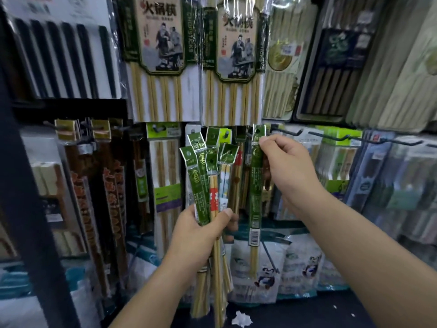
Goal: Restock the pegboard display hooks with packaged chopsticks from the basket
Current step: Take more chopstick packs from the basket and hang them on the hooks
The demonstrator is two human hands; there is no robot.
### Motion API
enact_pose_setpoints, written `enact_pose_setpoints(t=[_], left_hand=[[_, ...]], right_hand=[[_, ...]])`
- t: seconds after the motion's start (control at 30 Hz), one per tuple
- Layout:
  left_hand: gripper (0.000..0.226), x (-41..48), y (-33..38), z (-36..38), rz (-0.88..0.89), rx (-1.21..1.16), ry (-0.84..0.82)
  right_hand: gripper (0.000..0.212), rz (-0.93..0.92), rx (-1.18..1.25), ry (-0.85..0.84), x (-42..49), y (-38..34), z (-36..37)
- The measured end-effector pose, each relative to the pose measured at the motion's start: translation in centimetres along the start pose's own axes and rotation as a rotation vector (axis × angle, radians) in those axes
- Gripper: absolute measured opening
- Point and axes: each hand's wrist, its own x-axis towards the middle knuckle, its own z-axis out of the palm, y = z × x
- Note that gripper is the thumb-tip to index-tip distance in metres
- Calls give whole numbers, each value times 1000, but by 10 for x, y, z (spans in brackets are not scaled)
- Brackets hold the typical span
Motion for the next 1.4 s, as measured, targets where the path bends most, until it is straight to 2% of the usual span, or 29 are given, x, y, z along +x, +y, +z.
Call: enact_pose_setpoints(t=[0.1, 0.33, 0.63, 1.03, 1.2, 1.33, 1.4], left_hand=[[8, -1, -1, 1, -15, -13, 8], [8, -2, 2, -1, 8, -44, -8], [10, 0, 3, -4, 26, -52, -28], [8, -3, 4, 2, 68, -56, 5], [7, -2, 4, 1, 75, -58, 13], [24, -2, 4, 1, 76, -46, 5], [27, -2, 4, 1, 82, -34, 0]], right_hand=[[46, 8, -22, 11, 3, 1, 3], [38, 4, -30, 62, 5, 7, 9], [49, -10, -32, 110, 1, 5, 11], [41, 30, -138, 99, 23, 20, 25], [25, 76, -144, 108, 20, 24, 28], [24, 81, -74, 154, 1, 28, 23], [27, 73, 15, 65, -14, 26, 21]])
